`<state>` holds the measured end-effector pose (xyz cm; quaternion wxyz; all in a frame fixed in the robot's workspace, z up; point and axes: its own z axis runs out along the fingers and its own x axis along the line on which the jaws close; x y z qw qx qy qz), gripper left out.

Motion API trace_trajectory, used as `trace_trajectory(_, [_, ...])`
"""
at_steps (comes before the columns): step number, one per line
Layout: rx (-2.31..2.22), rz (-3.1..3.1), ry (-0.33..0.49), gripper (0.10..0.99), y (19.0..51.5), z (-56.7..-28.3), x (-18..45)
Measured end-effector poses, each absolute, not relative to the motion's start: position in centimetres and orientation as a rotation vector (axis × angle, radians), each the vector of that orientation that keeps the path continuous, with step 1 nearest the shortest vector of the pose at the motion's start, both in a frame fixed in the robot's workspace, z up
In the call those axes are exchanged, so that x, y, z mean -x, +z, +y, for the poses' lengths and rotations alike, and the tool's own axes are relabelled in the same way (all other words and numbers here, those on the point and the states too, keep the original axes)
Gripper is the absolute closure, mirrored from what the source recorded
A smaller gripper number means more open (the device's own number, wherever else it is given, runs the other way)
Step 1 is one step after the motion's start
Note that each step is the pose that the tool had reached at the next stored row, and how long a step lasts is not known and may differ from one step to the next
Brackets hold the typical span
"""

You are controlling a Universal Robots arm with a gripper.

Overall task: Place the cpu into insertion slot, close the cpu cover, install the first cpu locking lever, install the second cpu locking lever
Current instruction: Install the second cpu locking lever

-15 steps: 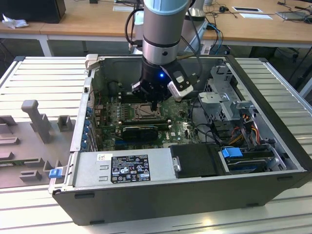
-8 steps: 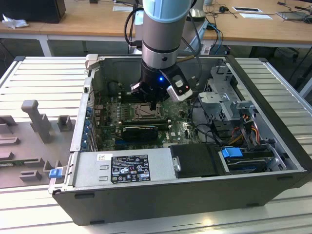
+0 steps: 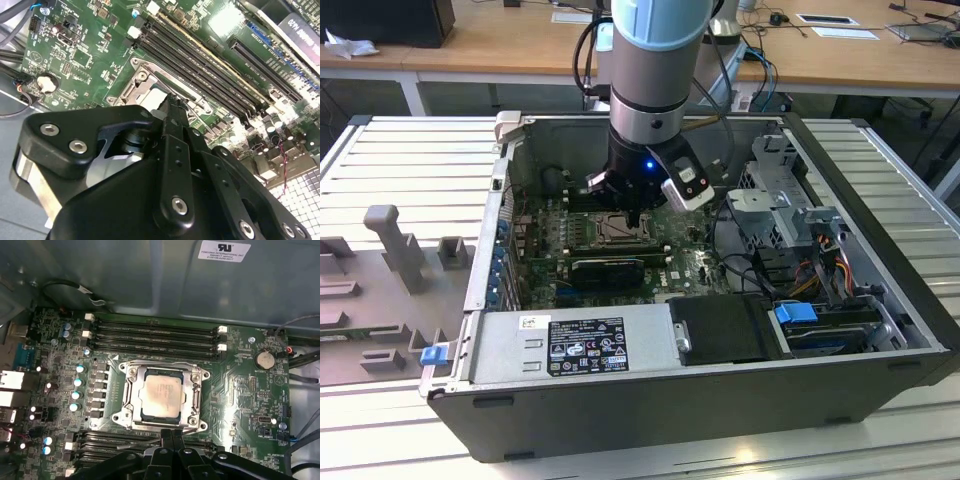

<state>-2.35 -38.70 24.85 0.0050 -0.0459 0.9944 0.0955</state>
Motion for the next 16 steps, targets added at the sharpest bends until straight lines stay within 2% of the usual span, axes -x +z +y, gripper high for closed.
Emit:
trace_trajectory(12, [0.144, 3.114, 0.299, 0.98, 24.6, -38.9, 3.9])
trace_trajectory(16, [0.147, 3.114, 0.3, 0.98, 23.4, -39.0, 5.0])
